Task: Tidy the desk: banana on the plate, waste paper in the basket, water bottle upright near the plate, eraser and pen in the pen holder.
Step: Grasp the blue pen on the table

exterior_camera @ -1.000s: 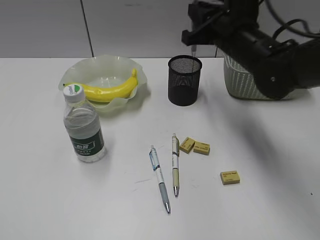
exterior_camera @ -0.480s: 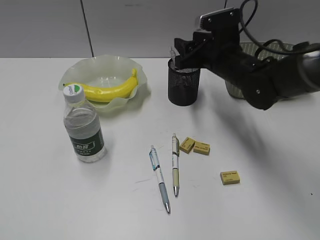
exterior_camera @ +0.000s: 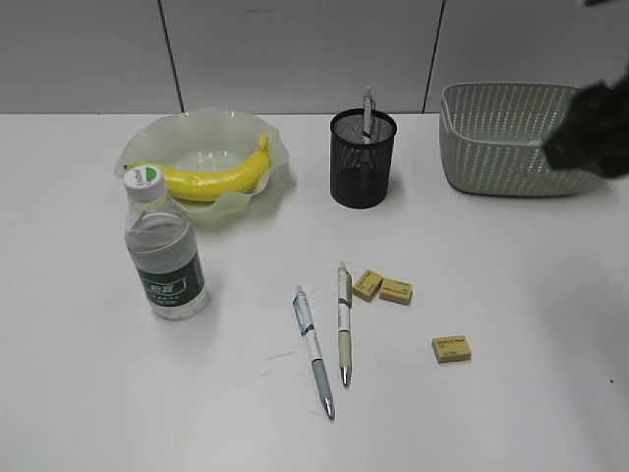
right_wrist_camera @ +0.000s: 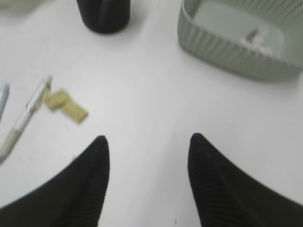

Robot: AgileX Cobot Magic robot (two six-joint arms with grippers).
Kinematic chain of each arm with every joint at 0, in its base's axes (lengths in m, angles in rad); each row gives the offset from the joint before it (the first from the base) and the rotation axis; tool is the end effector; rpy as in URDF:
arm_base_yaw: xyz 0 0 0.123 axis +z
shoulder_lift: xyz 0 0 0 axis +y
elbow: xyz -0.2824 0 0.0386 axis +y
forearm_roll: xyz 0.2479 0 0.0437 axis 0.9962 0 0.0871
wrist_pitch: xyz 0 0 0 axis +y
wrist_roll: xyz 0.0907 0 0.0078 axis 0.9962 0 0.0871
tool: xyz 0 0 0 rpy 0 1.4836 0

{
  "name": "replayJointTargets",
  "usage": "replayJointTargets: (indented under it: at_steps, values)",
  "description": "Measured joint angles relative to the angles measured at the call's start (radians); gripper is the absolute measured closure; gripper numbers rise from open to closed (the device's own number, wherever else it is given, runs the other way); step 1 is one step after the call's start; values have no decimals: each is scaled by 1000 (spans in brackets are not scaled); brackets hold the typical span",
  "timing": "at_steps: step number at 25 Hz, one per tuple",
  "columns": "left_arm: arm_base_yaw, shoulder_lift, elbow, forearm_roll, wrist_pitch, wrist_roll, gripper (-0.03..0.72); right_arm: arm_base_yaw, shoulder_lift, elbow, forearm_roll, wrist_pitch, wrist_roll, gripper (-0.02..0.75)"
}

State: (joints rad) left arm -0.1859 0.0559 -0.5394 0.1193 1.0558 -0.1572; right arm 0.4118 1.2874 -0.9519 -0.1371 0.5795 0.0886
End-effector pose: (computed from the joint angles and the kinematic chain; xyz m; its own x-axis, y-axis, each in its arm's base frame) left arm 0.0013 0.0094 0.2892 -0.4626 -0.0123 -0.8865 0.0485 0.9981 -0.0391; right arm 0.2485 0.1011 0.2979 -0.6627 -0.3181 -0.6780 -0.3701 0.9261 -0.0728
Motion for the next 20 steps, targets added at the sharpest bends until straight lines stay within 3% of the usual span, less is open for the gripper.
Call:
replayJointTargets:
  at_steps: [4,9,16,20]
  values:
    - [0,123,-6,-90,-17,120,399,1,-263,118,16,291,0,326]
    - [1,300,-62,-145,-197,180,399,1,-638,280,95,499,0,339]
    - [-23,619,-166,-418,-372,461,416,2,-1075,410,137,507,-21,344]
    - [-167,860,-282,-455,-444,510,445,2,-1192,438,137,470,-30,358]
